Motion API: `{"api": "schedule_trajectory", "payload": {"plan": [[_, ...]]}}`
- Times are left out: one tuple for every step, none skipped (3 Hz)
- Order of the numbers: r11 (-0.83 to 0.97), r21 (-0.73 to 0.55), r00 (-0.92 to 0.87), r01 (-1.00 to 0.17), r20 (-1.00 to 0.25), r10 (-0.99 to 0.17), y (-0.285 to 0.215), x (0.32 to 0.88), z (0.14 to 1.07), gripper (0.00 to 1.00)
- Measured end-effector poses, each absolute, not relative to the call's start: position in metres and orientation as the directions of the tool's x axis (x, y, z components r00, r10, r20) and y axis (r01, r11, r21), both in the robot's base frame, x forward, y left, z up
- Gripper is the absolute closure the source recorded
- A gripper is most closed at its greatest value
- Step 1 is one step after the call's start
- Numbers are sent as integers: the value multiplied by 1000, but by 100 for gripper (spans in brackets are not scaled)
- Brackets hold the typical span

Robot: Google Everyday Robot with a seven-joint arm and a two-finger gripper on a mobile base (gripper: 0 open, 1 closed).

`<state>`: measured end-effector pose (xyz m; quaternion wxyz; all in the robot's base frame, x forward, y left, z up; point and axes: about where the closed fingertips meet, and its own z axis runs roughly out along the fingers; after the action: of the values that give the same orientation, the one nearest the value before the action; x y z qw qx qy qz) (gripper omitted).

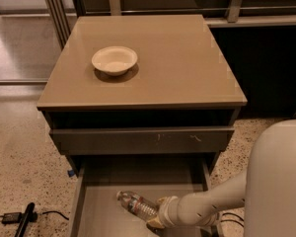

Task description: Pick water bottle from middle drawer and place on counter

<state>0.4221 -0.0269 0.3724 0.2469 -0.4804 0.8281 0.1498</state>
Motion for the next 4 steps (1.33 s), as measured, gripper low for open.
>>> {"api": "schedule_trajectory", "payload": {"plan": [[494, 11, -417, -870, -553, -722, -27, 422, 372, 80], [494, 11, -417, -870, -553, -722, -27, 422, 372, 100], [461, 23, -396, -887, -551, -734, -24, 422, 379, 100], [406, -5, -332, -914, -567, -754, -21, 450, 416, 100]]}}
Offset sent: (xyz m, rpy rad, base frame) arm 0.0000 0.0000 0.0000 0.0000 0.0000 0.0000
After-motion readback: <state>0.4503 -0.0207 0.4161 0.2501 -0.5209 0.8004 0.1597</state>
